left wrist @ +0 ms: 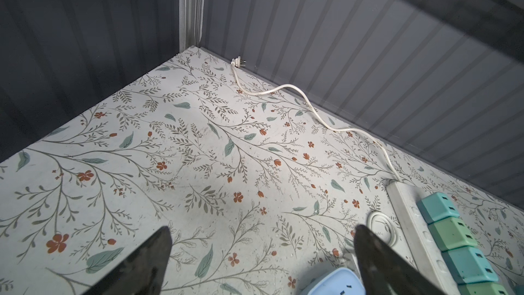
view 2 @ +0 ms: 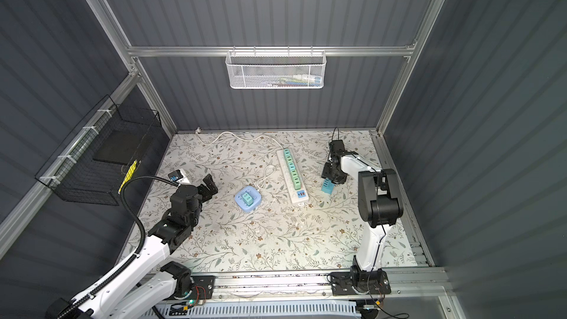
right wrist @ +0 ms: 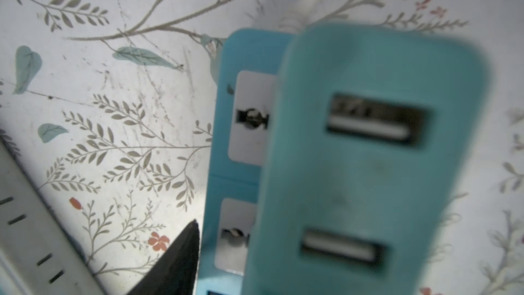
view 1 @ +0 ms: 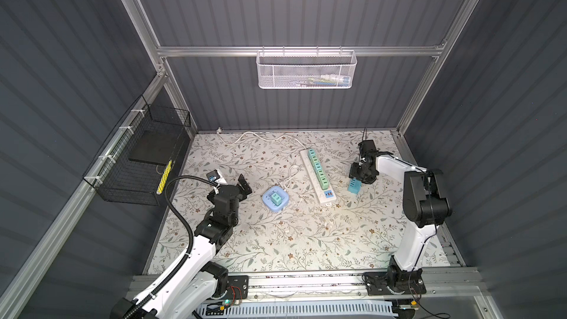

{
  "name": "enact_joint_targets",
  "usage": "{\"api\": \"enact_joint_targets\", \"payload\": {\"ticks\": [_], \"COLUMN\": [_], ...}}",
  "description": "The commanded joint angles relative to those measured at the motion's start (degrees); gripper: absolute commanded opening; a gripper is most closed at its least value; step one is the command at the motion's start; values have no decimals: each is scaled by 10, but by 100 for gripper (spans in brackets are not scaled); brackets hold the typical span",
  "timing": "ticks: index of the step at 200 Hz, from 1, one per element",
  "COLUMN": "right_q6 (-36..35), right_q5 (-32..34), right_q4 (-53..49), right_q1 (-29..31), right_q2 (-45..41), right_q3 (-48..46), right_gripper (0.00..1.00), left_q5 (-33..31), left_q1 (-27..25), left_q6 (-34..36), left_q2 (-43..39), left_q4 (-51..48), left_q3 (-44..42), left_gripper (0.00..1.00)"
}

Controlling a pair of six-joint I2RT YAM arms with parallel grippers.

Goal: Insert the plug

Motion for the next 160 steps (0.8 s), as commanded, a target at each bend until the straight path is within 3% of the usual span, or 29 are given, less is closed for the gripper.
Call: {"api": "enact_joint_targets", "payload": {"ticks": [1, 46, 113, 160], "right_q6": [-14, -45, -95, -101], "right_q5": [14, 22, -27, -36], "right_q4": [-23, -28, -31, -42], "right_q1": [13, 58, 114, 113], "right_q2": [11, 30, 71, 39], "right_q3": [12, 40, 95, 97], "right_gripper": [55, 48, 50, 66], "left_q5": [6, 10, 20, 39], "left_q1": [2, 2, 2, 2], "left_q6": [12, 13, 14, 21], "left_q2": [-14, -21, -29, -28], "left_q4": [-5, -6, -12, -12], "left_q3": [11, 12, 13, 14], "left_gripper": [100, 100, 100, 100]}}
